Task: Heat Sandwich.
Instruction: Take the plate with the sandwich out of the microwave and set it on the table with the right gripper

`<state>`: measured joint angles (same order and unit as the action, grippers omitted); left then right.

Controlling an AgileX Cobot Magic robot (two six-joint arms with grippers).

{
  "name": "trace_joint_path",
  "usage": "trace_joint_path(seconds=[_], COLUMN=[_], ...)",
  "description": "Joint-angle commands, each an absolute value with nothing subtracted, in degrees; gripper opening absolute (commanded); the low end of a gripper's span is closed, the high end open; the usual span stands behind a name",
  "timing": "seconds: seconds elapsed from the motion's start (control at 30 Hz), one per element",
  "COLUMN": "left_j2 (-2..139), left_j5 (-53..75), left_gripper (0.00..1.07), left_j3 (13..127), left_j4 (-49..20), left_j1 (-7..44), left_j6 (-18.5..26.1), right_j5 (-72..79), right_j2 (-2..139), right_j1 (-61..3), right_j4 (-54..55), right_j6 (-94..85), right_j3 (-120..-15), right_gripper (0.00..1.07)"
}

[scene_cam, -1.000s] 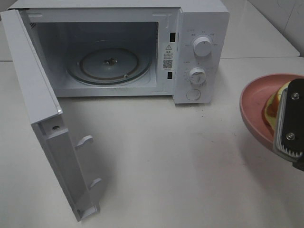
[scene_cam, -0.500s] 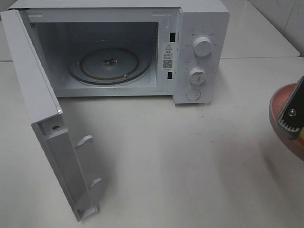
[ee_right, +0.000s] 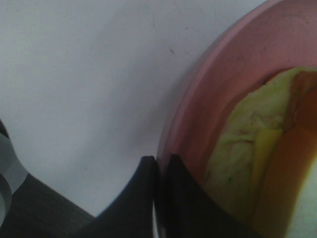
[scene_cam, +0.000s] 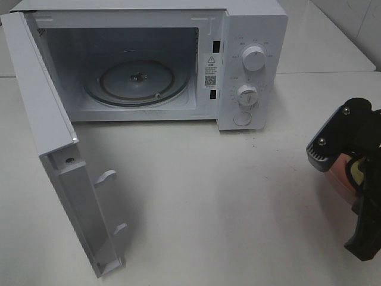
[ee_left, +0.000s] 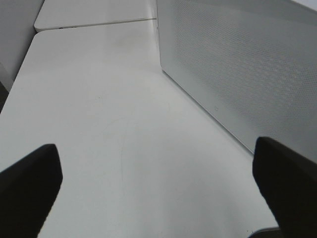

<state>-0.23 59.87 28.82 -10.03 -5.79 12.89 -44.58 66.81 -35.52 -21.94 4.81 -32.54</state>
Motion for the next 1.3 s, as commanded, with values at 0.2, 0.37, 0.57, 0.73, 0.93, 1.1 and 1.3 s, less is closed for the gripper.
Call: trace_joint_path(seconds=[0.2,0.37,0.57,0.73,0.93,1.1,1.3], left_j2=[-1.5,-1.5,-1.5,-1.5,-1.5,-1.5,-1.5], left_j5=[59.3,59.3,59.3,59.3,59.3,59.3,59.3], left_gripper=[1.01,1.01,1.01,1.01,1.01,1.01,1.01], left_j3=[28.8,28.8,28.8,28.8,28.8,28.8,28.8], left_j4=[-10.1,-10.1,-10.1,-10.1,-10.1,-10.1,-10.1], left_j1=[-6.1,-6.1,-6.1,-6.1,-6.1,-6.1,-6.1], left_j6=[12.7,12.7,12.7,12.7,12.7,12.7,12.7], right_j5=[-40.6,-37.2,-33.7,-30.7,-28.9,-25.7,-24.2], right_j2=[70.8,71.7,74.2,74.8,74.9,74.9,76.8], right_j1=[-30.4,-26.8,-21.5,-17.5,-13.7,-8.4,-4.2], right_j4=[-25.2,-26.8,-28.5,-29.7,-32.2,-33.0,-33.5], right_j6=[5.4,6.9,8.1,8.5,9.9,10.7,10.8], right_j3=[-32.3,-32.3,-32.3,-32.3,-32.3,-32.3,-32.3], right_gripper=[0.00,0.00,0.00,0.00,0.00,0.00,0.00])
